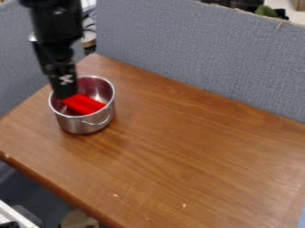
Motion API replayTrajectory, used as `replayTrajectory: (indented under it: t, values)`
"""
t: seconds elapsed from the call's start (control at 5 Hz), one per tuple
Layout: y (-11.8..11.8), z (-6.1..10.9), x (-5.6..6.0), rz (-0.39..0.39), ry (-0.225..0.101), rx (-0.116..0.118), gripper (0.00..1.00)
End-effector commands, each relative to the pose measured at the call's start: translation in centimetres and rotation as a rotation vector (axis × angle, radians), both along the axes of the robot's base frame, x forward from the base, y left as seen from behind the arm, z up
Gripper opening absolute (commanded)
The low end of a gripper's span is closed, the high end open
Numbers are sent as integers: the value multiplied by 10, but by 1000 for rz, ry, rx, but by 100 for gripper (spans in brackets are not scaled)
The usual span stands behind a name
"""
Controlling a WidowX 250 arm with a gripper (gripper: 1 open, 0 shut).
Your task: Move the red object from the metal pot to the table
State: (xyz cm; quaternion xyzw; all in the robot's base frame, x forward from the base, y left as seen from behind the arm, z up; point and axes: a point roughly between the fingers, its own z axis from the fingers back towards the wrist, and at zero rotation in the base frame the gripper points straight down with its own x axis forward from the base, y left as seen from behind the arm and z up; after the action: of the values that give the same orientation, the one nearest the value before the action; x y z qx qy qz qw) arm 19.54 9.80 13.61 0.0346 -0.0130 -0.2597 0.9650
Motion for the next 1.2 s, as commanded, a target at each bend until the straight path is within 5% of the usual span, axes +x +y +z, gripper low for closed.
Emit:
replayTrajectory:
  t: [0.0,0.4,1.0]
  values:
    - [25,1,20,-46,-62,-2,100]
    - [38,-44,34,13,-99,-53,100]
    - [11,-28,-20,-11,-105,-72,100]
